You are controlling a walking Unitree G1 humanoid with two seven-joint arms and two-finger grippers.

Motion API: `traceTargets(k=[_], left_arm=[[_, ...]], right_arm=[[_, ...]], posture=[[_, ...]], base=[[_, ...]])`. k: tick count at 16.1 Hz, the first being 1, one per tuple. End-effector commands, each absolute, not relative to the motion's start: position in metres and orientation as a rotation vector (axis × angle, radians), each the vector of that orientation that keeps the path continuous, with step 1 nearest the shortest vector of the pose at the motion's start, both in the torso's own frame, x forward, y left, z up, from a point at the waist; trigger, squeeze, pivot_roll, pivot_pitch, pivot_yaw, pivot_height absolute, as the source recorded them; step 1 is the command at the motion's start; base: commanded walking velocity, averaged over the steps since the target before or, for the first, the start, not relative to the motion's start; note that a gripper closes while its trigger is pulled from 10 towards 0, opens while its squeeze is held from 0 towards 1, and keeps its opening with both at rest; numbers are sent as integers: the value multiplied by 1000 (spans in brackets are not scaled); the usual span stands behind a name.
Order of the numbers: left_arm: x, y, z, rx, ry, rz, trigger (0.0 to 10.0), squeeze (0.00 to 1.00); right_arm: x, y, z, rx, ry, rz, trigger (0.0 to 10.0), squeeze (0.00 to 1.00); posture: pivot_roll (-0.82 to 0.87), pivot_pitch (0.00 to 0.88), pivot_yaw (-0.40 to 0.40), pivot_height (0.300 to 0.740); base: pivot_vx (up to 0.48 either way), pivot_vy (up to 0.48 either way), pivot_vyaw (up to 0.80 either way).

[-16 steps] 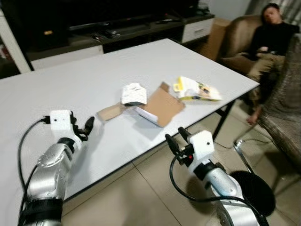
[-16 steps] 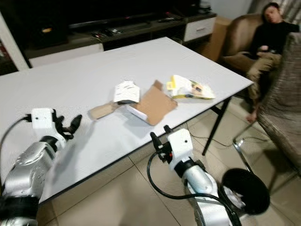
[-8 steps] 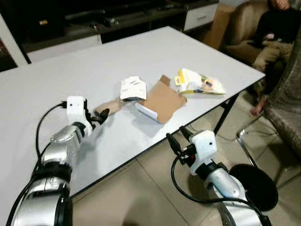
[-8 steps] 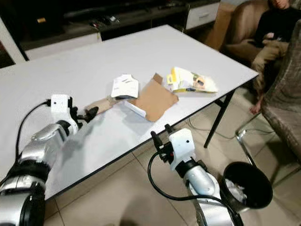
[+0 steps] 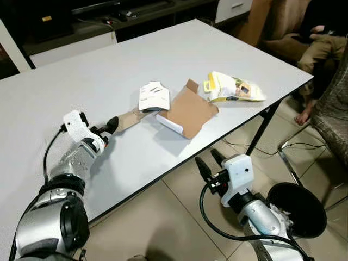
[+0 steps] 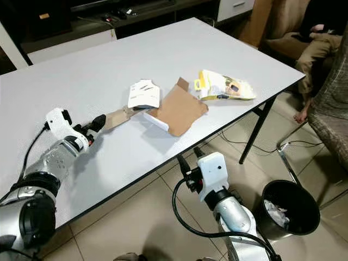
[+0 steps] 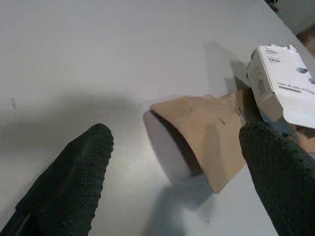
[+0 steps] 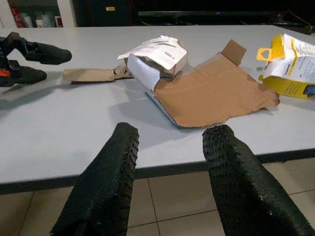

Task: Picking trash to rubbish bin

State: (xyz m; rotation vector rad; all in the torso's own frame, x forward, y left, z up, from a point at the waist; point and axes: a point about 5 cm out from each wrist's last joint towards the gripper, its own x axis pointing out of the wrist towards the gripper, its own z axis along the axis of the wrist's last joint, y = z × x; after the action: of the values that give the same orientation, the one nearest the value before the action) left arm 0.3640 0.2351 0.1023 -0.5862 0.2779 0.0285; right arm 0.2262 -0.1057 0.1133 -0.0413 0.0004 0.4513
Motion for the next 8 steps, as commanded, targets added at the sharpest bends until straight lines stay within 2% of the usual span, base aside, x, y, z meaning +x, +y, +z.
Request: traceTargets(k=[1, 5, 6, 7, 8], left_arm=[[366, 228, 103, -627, 298, -1, 10000, 1000], [367, 218, 98, -700, 332, -15, 10000, 1000], [367, 218, 98, -716, 335, -16, 10000, 443], [368, 217, 98, -724, 338, -20, 10000, 0], [368, 215, 98, -735, 343, -20, 10000, 0]], right_arm=[[225, -107, 117, -40, -6, 438, 10000, 0], [223, -108, 117, -37, -2, 421, 10000, 0], [222, -107, 117, -36, 0, 419, 10000, 0], [221, -107, 117, -35, 1, 418, 10000, 0], [220, -107, 117, -34, 1, 416, 10000, 0]], posture=[[-43, 103, 56, 740], [-51, 108, 69, 740], [-56, 112, 75, 740], [-57, 110, 77, 740], [-62, 110, 82, 740]], base=[[0, 0, 0], [0, 0, 0], [0, 0, 0], [0, 0, 0], [0, 0, 0]])
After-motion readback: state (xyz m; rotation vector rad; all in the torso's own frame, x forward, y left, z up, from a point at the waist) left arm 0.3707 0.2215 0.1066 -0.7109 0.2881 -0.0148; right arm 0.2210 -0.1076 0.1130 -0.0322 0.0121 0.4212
